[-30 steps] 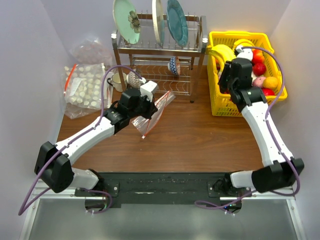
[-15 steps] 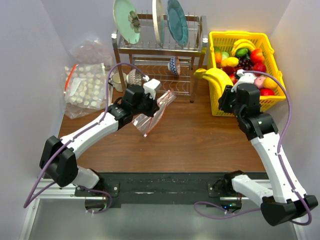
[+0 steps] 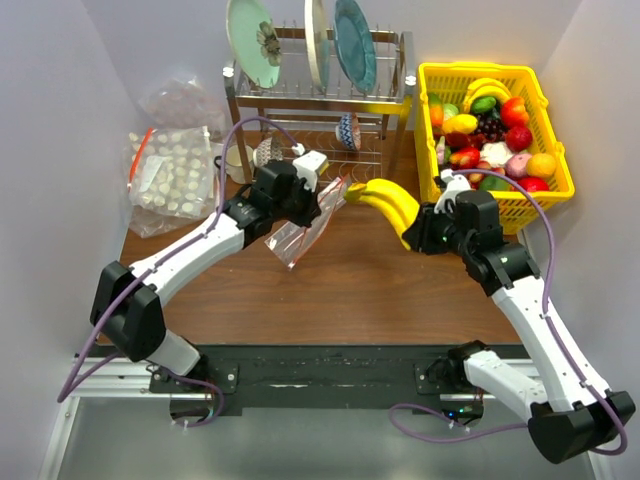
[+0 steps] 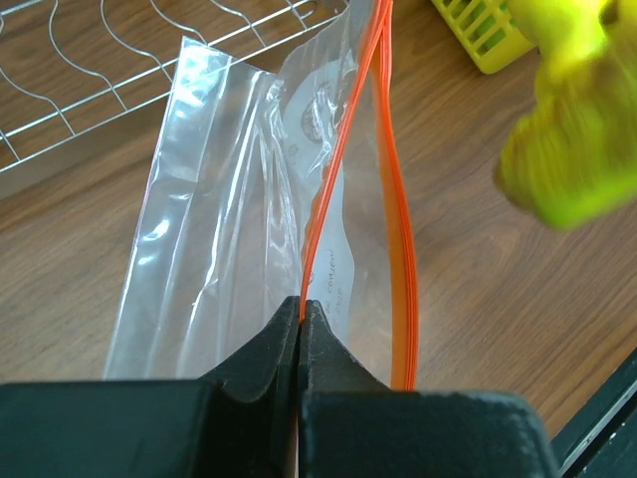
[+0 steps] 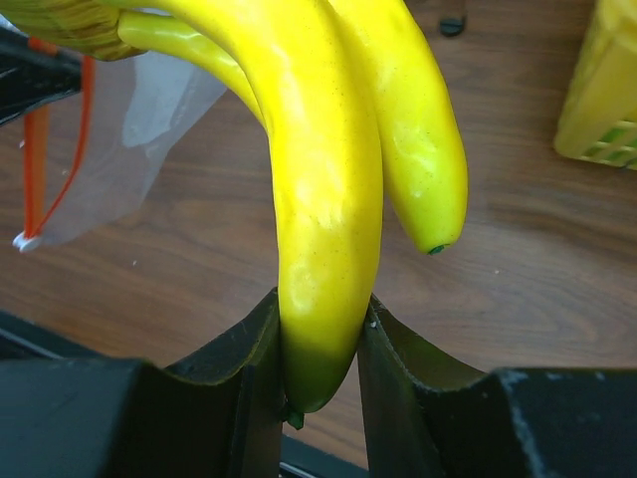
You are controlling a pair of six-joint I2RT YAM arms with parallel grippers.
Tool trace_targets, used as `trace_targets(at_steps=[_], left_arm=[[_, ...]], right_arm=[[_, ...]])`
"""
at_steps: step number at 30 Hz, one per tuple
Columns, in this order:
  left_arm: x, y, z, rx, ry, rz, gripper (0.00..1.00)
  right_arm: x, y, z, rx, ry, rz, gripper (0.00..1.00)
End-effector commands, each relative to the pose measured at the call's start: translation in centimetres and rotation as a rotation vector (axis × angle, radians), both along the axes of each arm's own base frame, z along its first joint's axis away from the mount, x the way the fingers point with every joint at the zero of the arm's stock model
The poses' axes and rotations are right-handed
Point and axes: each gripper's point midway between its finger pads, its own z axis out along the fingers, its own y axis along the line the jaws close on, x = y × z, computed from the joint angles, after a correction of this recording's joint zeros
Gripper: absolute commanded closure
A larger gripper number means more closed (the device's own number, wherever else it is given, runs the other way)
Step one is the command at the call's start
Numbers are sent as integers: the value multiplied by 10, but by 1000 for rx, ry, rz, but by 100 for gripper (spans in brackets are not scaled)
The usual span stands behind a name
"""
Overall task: Place the food in the zip-top bag and seal the zipper
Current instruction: Place the fake fruit in the zipper food storage bag.
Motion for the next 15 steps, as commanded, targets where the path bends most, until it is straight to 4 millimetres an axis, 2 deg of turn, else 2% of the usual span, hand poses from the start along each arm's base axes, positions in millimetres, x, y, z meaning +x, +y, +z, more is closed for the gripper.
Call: trace_targets(at_steps=[1,8,9,10,12,15], left_arm=[[10,-1,13,-1,-15,21,100],[15,0,8,42,17,31,100],[17,-3,18,40,9,22,100],[14,-1,10,73,46,16,100],[16,-2,18,87,44,6,100],[12,1,18,108,66,2,100]], right_arm=[[-1,25,31,68,-112,114,75],[-5,26,32,-7,-143,126,76],[-2,25,34,-13,-167,123,76],[-1,26,30,-24,-169,124,76],[6,28,32,-27,-208,121,79],[14,27,38,-48,-271,99,79]])
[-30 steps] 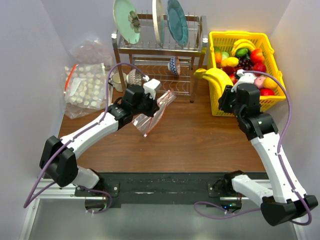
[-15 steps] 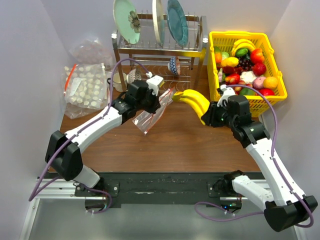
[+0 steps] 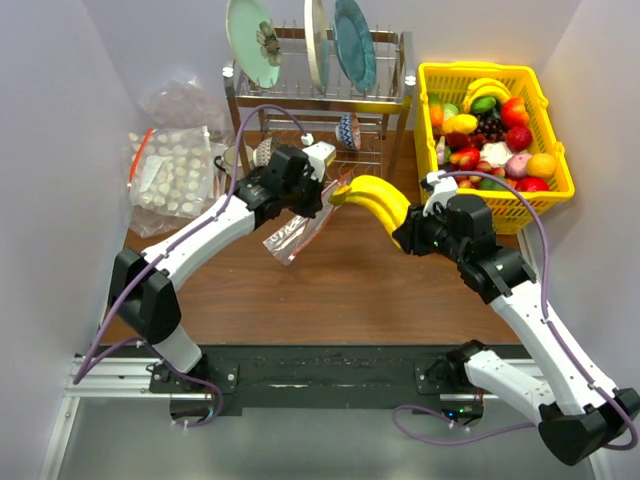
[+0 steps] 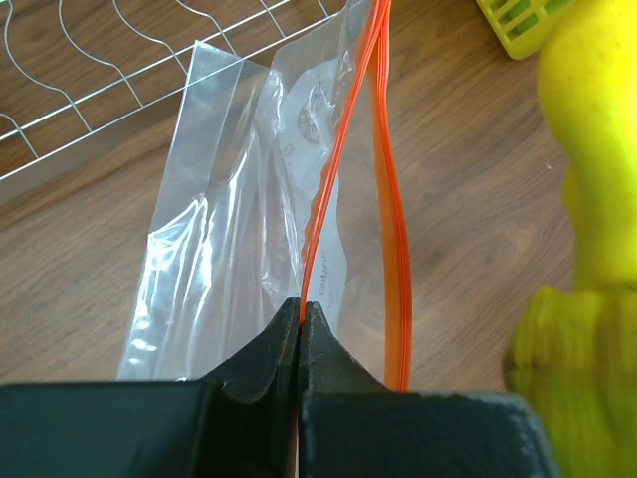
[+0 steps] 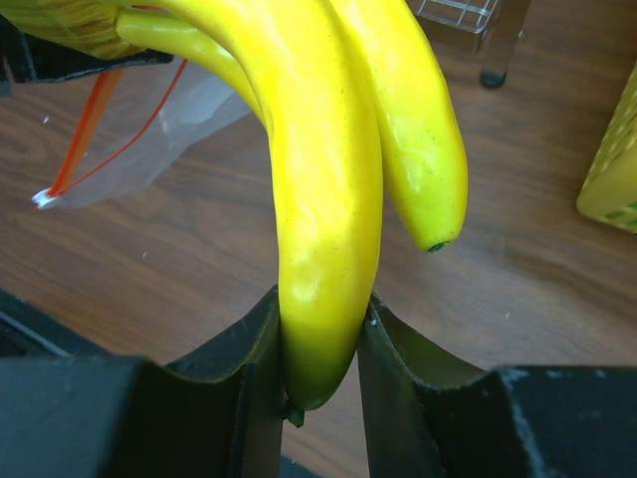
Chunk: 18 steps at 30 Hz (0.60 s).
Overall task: Place the food in the zip-top bag and seal the zipper
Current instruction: Place the fake fruit in the zipper food storage bag.
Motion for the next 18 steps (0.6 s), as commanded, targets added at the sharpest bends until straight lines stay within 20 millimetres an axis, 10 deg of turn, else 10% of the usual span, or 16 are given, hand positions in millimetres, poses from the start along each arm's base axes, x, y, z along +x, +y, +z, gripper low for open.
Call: trace_targets(at_steps=[1,18], left_arm=[[-4,5,19,25,1,-22,100],[-8,35,21,103,-19,29,100]], right_arm=[[20,-2,26,-20,-182,-24,79],[19,25,43,-293,-357,-32,85]])
